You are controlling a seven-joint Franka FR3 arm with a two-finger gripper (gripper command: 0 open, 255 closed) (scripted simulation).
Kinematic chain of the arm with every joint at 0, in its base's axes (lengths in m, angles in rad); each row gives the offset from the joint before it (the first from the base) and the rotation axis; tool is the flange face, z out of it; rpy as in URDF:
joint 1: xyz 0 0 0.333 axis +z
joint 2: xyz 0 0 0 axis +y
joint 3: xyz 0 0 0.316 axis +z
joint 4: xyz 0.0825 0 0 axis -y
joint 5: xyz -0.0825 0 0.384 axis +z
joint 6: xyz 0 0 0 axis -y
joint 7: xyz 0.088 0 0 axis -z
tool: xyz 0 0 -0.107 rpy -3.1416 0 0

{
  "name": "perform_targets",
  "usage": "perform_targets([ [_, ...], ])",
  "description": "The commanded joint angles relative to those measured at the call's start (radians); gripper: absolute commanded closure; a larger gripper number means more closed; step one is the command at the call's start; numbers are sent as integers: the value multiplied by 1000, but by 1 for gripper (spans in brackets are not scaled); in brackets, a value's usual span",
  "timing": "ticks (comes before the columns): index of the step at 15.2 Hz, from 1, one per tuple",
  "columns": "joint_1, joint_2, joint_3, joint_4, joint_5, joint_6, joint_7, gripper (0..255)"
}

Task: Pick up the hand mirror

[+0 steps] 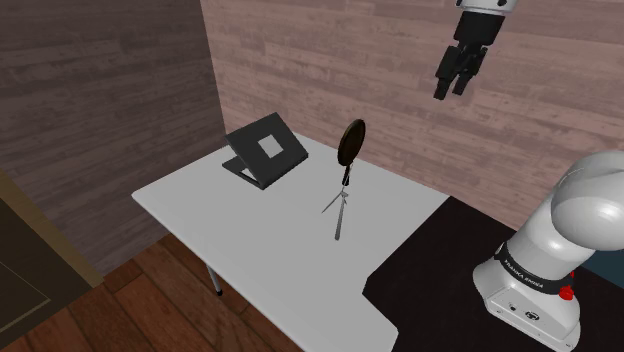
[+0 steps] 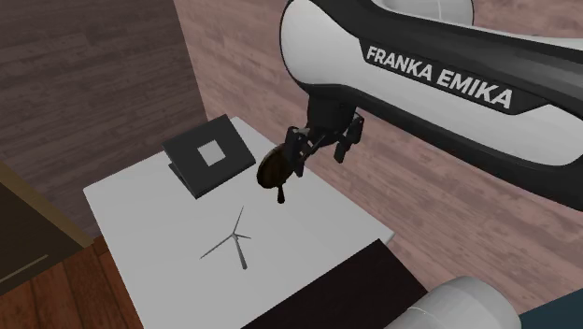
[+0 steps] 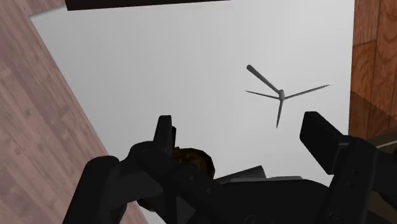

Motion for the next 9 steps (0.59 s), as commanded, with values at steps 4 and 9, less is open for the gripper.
perform_targets([
  [4,-25,94,61,9,27,87,148,0],
  [9,-74,277,147,63,44,216,391,0],
])
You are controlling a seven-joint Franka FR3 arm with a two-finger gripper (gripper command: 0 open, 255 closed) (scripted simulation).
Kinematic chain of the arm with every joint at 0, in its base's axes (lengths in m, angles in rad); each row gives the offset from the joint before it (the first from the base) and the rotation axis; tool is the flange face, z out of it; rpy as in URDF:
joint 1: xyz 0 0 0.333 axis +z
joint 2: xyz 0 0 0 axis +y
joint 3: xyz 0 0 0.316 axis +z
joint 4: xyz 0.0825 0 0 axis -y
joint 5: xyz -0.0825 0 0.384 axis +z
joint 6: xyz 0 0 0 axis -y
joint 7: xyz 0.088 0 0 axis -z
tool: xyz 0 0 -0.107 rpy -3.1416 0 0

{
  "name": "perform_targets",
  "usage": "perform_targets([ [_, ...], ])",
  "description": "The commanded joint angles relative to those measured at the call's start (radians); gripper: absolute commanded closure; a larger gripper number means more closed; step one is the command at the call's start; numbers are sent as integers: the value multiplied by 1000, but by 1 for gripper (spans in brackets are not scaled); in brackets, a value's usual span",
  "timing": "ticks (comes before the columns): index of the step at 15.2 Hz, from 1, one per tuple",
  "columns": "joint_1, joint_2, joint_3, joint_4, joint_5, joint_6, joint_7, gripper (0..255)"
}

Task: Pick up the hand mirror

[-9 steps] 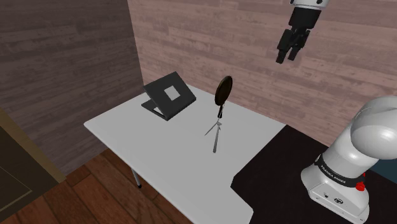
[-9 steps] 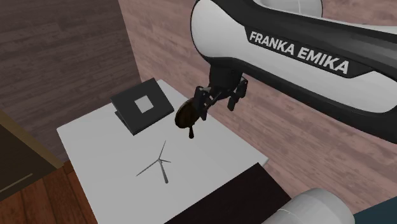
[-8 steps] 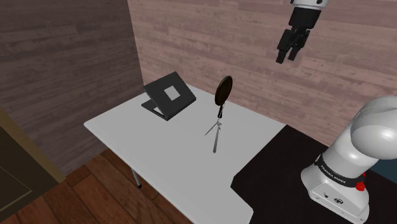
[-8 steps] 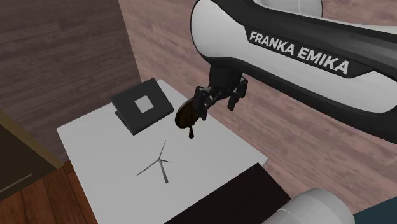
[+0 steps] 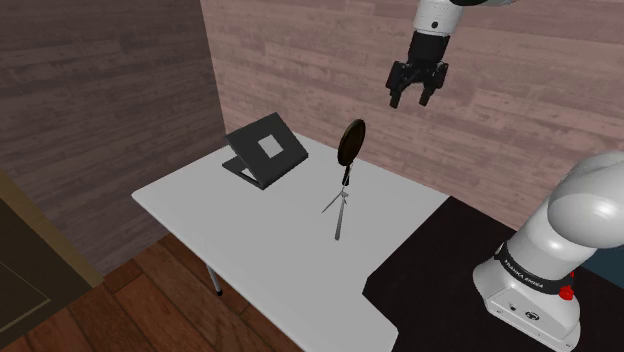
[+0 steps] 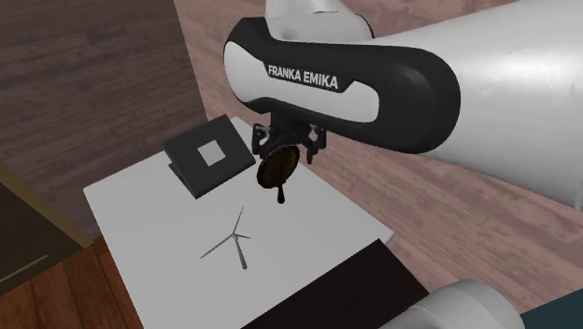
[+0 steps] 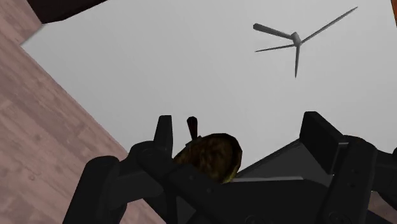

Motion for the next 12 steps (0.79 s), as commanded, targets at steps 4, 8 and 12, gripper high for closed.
perform_targets([
  [4,-52,198,67,84,-13,110,248,0],
  [8,-88,359,98,175,-49,169,442,0],
  [12,-111,517,104,281,-96,205,630,0],
])
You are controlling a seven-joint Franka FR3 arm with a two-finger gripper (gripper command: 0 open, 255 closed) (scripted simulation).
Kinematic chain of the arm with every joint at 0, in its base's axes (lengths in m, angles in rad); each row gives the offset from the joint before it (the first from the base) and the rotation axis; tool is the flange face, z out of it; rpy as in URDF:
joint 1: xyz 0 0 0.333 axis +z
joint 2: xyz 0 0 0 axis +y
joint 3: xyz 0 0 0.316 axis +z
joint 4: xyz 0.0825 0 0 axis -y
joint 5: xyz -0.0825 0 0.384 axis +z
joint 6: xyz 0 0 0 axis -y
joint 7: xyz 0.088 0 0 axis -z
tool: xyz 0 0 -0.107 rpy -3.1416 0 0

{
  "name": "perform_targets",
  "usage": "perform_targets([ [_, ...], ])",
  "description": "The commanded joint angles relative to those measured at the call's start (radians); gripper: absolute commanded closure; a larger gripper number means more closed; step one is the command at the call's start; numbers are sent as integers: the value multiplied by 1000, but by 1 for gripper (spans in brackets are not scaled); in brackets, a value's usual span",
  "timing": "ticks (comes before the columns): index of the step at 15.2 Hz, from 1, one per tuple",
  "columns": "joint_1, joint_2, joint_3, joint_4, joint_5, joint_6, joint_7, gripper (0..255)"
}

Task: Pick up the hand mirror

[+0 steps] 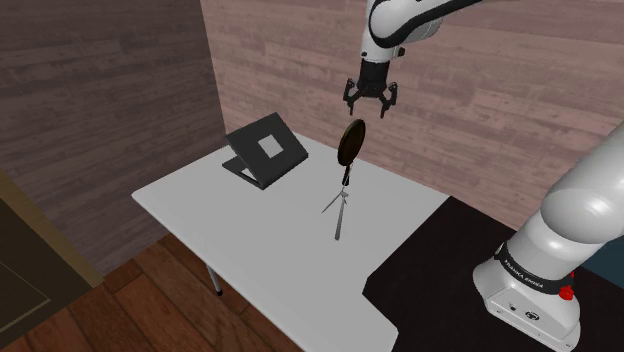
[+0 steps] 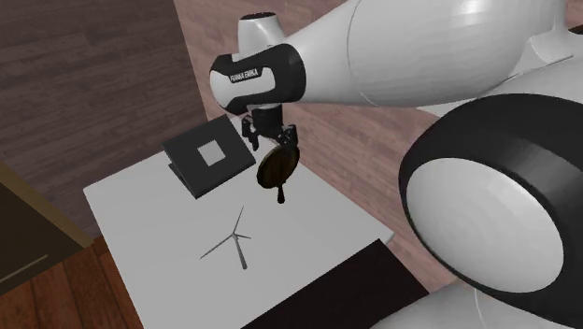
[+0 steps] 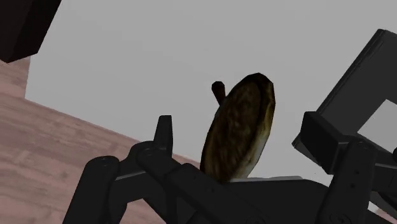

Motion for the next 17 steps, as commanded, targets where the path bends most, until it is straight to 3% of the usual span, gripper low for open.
perform_targets([
  [1,-9,78,-1,59,-24,11,100,0],
  [9,-22,347,-59,286,-87,19,402,0],
  [17,-20,391,-62,242,-96,107,410,0],
])
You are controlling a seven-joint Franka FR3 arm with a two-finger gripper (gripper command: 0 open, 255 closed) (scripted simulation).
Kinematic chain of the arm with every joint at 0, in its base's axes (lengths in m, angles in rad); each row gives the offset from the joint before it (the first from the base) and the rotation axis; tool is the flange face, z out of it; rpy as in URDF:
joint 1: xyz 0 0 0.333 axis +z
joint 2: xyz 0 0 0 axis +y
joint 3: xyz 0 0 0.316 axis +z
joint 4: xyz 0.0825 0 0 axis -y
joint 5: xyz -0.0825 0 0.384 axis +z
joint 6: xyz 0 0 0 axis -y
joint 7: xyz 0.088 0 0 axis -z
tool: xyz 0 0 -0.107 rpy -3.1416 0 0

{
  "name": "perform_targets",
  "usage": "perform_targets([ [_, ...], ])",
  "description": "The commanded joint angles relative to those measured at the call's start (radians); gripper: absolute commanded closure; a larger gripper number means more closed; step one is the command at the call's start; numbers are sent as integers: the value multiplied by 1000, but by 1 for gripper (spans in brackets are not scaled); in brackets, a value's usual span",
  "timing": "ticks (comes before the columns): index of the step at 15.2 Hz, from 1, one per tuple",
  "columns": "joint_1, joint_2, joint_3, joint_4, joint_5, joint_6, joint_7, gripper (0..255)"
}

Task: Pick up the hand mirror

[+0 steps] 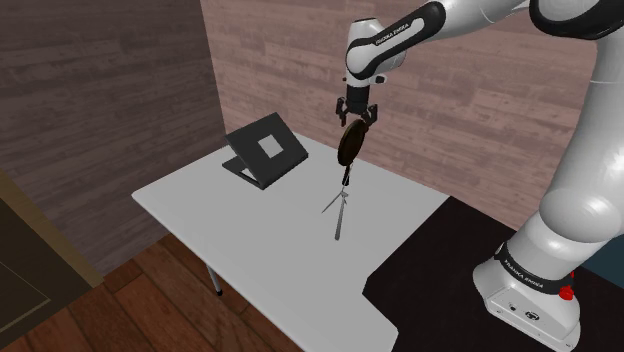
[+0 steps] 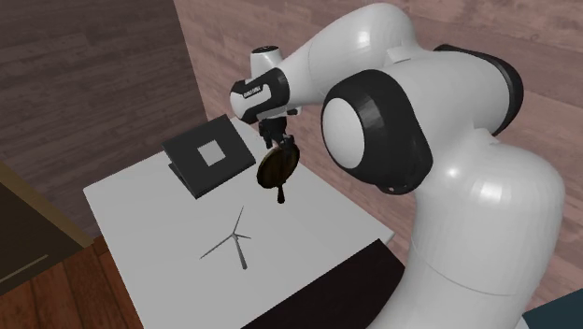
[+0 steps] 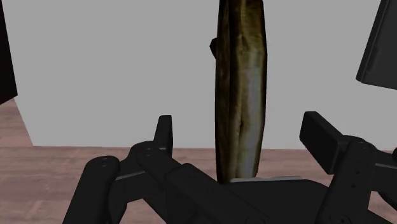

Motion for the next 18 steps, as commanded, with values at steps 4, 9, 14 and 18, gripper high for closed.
perform_targets([
  [4,0,5,-1,-3,-1,9,0,255],
  [9,0,5,-1,-3,-1,9,0,255],
  [14,-1,-16,1,11,3,-26,-3,255],
  [18,-2,-39,2,35,8,-73,-8,255],
])
